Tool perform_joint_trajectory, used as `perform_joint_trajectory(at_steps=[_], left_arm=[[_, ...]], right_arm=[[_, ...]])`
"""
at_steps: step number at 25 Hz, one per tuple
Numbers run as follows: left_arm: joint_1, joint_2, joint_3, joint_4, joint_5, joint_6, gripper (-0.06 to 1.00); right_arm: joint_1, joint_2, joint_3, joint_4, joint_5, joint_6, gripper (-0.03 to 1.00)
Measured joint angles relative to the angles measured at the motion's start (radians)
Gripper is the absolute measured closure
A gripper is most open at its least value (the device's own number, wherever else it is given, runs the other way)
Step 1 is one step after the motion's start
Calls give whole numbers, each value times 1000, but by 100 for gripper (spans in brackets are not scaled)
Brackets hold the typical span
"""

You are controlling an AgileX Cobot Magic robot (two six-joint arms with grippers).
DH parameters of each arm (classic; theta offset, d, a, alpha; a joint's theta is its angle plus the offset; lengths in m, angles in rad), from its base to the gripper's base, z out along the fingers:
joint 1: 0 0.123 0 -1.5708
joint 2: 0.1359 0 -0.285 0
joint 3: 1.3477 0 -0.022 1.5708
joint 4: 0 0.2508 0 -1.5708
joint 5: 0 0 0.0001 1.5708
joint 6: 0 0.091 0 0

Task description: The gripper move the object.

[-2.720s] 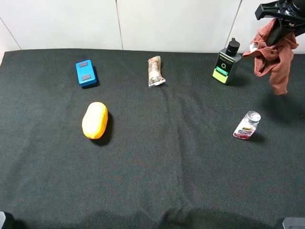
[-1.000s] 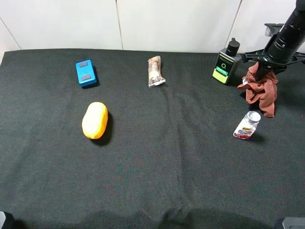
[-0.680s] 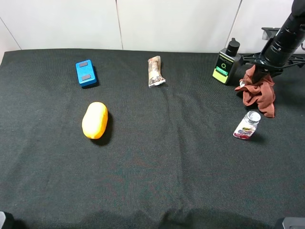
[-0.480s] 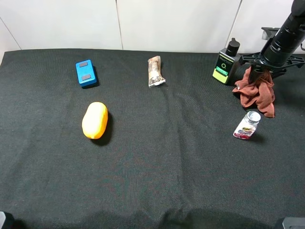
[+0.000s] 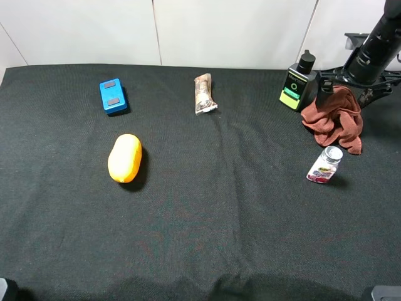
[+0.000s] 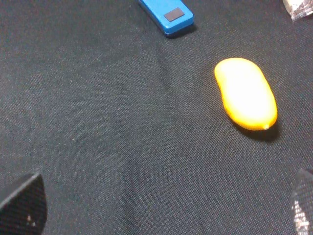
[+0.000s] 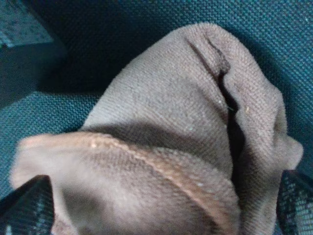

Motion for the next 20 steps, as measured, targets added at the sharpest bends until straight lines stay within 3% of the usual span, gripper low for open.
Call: perform_joint_trajectory(at_steps=[11,20], left_arm=[[0,0,0,0,0,0,-5],[0,0,0,0,0,0,-5]], right_arm=[[0,-112,-36,9,135,-11,27],[0,-241,-36,41,306,-23,27]])
